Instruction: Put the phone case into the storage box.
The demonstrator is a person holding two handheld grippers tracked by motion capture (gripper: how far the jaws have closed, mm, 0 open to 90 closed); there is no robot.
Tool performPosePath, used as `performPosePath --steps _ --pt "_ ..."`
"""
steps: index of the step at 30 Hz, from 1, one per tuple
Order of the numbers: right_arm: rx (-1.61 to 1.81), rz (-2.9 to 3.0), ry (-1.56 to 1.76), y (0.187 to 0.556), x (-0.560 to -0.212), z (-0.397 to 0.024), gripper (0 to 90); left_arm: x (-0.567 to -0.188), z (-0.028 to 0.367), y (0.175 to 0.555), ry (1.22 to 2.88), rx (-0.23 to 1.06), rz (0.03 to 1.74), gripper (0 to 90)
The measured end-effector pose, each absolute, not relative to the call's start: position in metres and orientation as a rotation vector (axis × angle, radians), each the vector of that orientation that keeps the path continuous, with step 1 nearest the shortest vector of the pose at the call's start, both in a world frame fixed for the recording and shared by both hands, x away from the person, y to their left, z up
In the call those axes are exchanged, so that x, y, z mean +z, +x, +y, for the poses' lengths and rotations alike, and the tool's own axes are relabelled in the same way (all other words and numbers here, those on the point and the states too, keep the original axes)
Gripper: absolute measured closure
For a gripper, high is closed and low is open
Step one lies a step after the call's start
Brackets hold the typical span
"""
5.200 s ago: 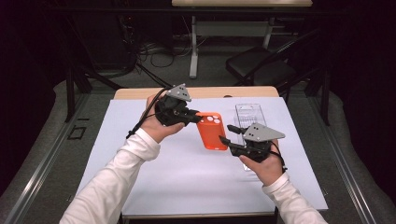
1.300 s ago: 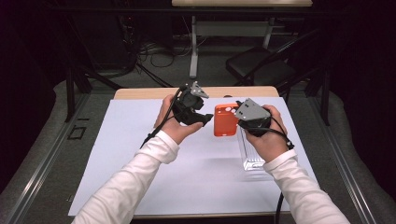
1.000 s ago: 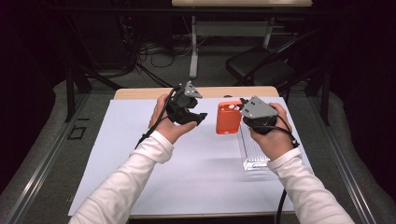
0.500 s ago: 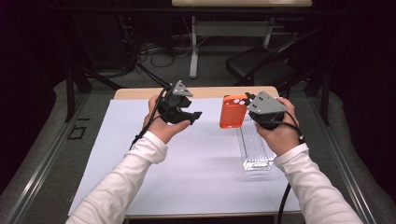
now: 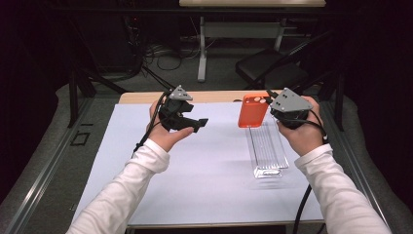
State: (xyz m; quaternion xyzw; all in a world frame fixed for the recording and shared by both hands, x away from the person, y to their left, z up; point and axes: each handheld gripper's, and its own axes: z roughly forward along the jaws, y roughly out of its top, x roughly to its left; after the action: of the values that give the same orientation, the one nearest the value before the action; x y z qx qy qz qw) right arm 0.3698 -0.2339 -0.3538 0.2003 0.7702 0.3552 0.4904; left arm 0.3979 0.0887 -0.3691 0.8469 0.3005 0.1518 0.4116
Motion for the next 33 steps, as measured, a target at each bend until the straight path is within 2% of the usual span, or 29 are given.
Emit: performPosePath --steps 14,26,33 --pt "0.814 1.84 0.512 0.382 -0.361 -0.256 81.0 -0.379 0.106 0.397 2.093 0.326 0.742 15.7" --pt "0.762 1.837 0.51 0.402 -0.38 -0.262 81.0 -0.392 0.117 0.4 2.043 0.291 0.767 14.4" --pt "0.749 1.832 0.503 0.414 -0.391 -0.267 81.0 -0.401 0.121 0.4 2.058 0.286 0.767 6.5"
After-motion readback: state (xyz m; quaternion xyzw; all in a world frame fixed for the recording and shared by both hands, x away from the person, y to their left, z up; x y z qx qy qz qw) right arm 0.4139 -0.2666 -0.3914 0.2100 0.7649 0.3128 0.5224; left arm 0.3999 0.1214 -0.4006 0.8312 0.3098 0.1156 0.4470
